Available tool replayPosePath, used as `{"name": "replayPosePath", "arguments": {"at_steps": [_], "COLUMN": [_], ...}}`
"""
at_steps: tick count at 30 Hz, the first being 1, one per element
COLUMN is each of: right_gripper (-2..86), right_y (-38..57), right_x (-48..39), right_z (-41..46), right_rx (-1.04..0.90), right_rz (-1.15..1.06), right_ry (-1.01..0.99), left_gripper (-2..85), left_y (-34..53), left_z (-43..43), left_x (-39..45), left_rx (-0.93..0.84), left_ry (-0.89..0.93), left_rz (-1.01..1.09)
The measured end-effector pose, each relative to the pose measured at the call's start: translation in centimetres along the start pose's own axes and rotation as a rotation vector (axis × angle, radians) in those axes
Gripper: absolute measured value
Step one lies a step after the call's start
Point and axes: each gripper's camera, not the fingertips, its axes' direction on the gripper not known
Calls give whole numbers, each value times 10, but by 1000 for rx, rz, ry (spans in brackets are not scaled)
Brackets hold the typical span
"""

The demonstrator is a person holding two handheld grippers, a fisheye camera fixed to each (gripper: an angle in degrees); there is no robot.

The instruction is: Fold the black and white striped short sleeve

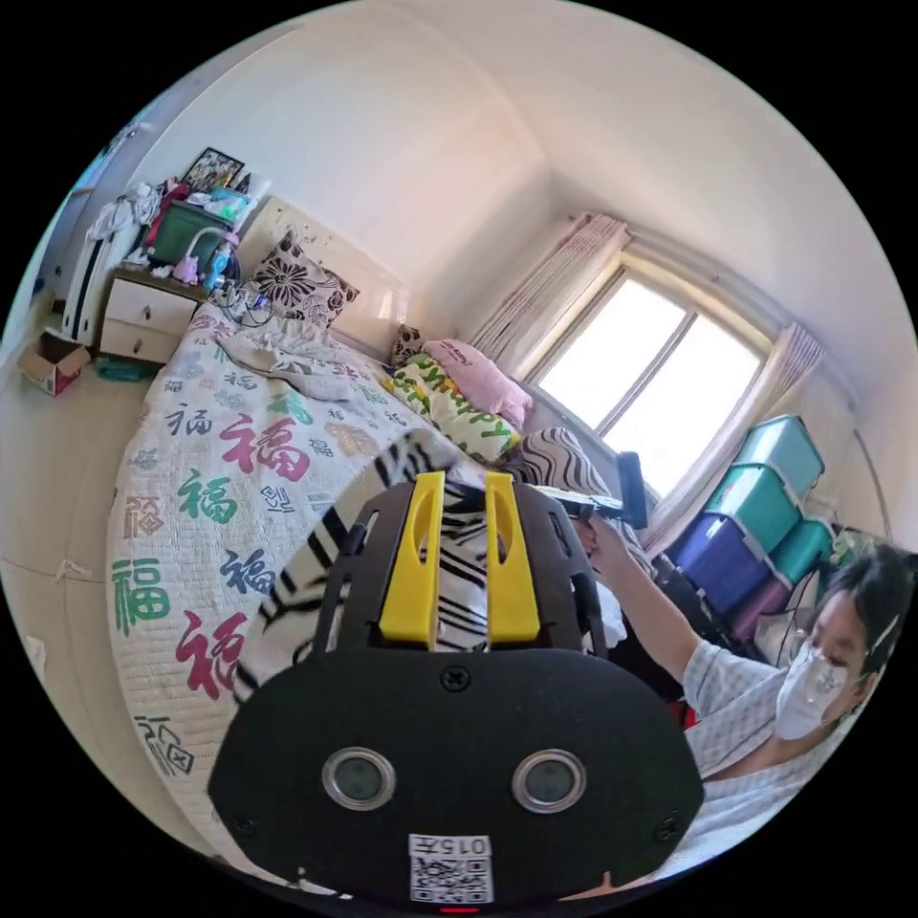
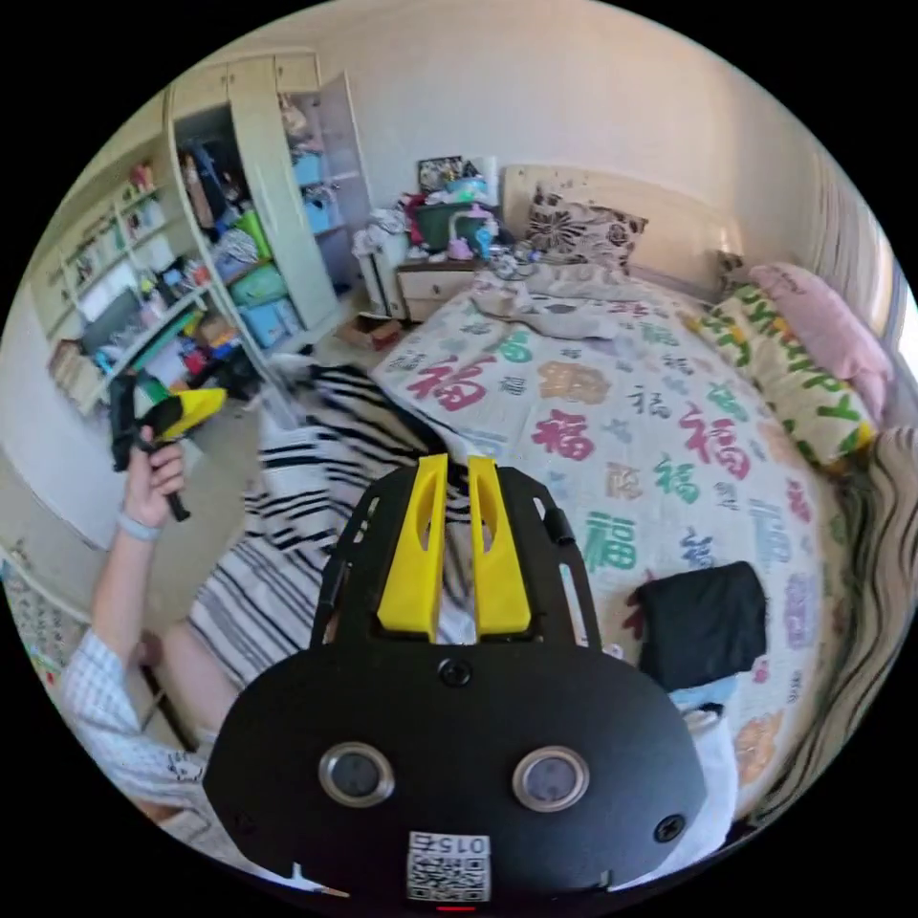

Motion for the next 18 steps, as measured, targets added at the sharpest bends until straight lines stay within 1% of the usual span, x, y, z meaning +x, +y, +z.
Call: {"name": "replayPosePath", "arguments": {"at_steps": [2,4,6,7,9,11,13,16,17,18], "right_gripper": [68,78,94,98,112,116,112,82,56,26], "right_y": [46,100,173,189,239,259,267,265,262,260], "right_x": [2,3,9,11,20,20,19,24,25,23], "right_z": [-10,-11,-5,-3,3,7,10,16,17,16], "right_rx": [-17,-111,-249,-287,-397,-445,-440,-426,-432,-434], "right_rz": [-59,-92,-33,-12,111,153,162,203,212,182], "right_ry": [-98,-78,-1,3,-9,-82,-142,-107,-64,-62], "left_gripper": [81,90,108,113,129,136,137,117,102,77], "left_y": [37,87,161,178,234,257,264,259,256,253], "left_z": [-21,-41,-62,-66,-78,-79,-71,-57,-51,-45], "left_x": [12,19,17,15,6,6,7,6,6,9], "left_rx": [-58,-143,-284,-320,-441,-474,-508,-552,-577,-604], "left_ry": [-71,-171,-289,-309,-348,-341,-345,-386,-402,-411], "left_rz": [55,61,-27,-64,-226,-282,-291,-280,-273,-252]}}
